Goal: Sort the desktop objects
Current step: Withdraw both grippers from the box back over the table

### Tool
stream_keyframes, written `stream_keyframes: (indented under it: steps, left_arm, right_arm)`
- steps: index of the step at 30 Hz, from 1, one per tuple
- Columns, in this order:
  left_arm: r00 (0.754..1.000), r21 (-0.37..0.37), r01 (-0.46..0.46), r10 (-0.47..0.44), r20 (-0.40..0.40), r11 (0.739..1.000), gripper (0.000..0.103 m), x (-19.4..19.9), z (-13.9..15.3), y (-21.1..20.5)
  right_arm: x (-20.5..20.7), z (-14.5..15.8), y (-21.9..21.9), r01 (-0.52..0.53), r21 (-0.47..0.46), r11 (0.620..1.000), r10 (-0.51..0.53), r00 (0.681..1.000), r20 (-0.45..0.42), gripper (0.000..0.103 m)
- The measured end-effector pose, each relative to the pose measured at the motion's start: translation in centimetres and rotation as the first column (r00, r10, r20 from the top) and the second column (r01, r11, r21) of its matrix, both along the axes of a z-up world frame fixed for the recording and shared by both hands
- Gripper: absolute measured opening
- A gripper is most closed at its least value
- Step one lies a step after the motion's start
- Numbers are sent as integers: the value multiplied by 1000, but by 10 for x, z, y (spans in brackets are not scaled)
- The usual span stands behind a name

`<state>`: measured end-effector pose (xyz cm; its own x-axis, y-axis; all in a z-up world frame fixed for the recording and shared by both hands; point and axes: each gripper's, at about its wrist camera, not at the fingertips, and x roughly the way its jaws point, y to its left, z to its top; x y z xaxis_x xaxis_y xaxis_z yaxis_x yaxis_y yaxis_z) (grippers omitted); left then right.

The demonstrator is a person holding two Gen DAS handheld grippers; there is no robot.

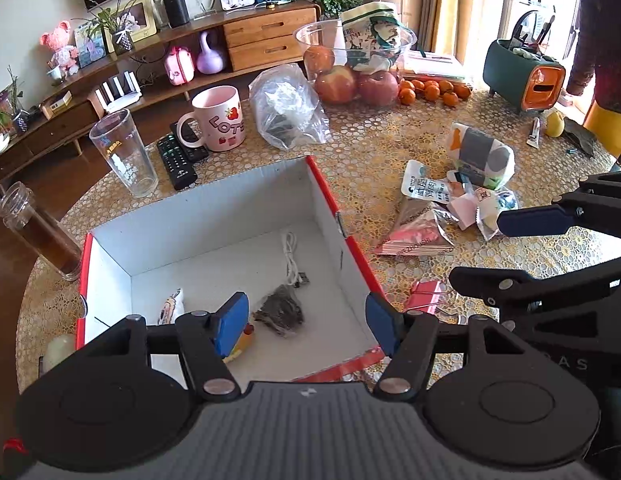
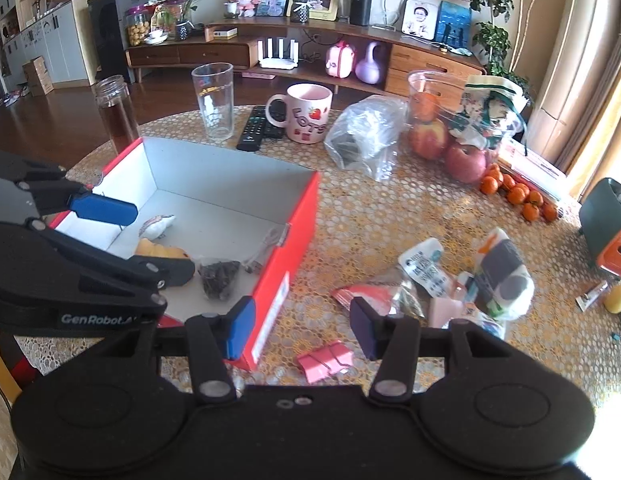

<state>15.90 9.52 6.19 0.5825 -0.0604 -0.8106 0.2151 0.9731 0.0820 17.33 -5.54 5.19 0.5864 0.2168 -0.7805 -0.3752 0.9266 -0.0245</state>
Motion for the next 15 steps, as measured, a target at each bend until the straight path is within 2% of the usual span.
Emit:
stream_keyframes:
  steps: [15]
  left_arm:
    - [997,-15,79,-79,-6,997,64,-22,-8,-80]
  right_arm:
    - [-20,-7,-102,112,-6,994,-112,994,-1,53]
